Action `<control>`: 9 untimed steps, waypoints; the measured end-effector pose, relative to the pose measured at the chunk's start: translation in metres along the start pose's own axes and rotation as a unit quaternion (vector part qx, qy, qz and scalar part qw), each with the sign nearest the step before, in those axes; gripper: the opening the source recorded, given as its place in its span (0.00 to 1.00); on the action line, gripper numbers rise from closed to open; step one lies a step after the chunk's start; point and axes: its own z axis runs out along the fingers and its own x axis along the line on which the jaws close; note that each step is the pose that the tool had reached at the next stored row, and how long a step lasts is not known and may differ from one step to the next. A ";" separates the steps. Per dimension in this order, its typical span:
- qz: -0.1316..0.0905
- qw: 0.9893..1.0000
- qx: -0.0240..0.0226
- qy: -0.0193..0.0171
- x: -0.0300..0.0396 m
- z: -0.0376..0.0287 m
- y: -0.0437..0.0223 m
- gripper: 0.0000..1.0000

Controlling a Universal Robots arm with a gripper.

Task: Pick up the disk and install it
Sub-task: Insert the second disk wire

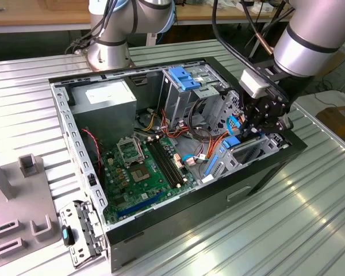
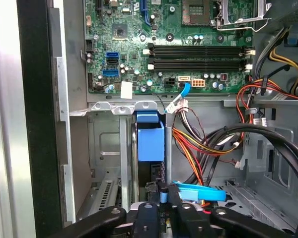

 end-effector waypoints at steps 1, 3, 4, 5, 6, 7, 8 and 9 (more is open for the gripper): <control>0.000 1.000 0.000 0.000 -0.0001 -0.0028 -0.0002 0.24; 0.000 1.000 0.000 0.001 -0.0007 -0.0137 -0.0011 0.24; 0.000 1.000 0.000 0.001 -0.0008 -0.0157 -0.0012 0.24; 0.000 1.000 0.000 0.001 -0.0008 -0.0158 -0.0012 0.22; 0.000 1.000 0.000 0.001 -0.0008 -0.0159 -0.0013 0.16; 0.000 1.000 0.000 0.001 -0.0008 -0.0159 -0.0012 0.11; 0.000 1.000 0.000 0.001 -0.0008 -0.0159 -0.0012 0.11; 0.000 1.000 0.000 0.001 -0.0008 -0.0160 -0.0012 0.11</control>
